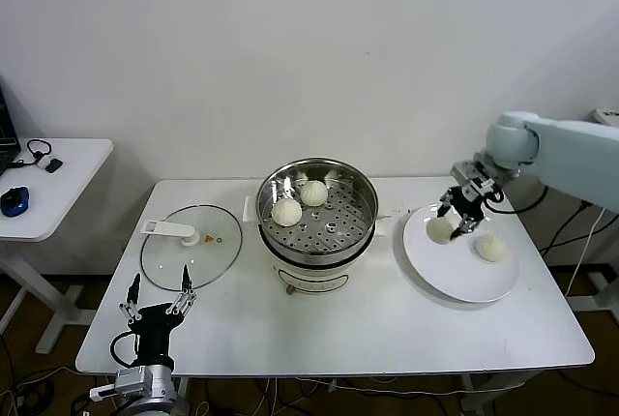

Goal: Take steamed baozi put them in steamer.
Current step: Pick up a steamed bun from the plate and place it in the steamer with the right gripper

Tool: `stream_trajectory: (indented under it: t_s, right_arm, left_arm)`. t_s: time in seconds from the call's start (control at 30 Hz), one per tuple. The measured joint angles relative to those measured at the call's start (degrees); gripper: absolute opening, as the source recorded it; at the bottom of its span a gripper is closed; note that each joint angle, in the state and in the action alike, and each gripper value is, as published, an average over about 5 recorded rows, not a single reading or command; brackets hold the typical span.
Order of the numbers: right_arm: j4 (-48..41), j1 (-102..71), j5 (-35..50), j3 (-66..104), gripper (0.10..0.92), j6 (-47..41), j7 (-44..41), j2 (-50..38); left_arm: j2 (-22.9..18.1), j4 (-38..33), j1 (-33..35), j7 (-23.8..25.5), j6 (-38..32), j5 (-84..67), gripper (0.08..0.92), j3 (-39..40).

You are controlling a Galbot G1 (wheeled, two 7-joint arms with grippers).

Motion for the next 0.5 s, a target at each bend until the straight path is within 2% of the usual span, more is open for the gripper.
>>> stream_trajectory:
  t_s: [0.23,0.5]
  right_arm:
    - [1.68,7.15,3.61,-0.43,0.551,1.77,-0.39,5.65]
    - [2.25,9.83,3.18,0.62,0.577,7.73,0.18,12.56]
  left_arm:
    - [0.00,-0.66,0.22,0.00,0.01,-0.22,0.823,0.03]
    - [0.00,-0.76,0.34,-0.17,-0.17,-0.66,0.823,-0.23]
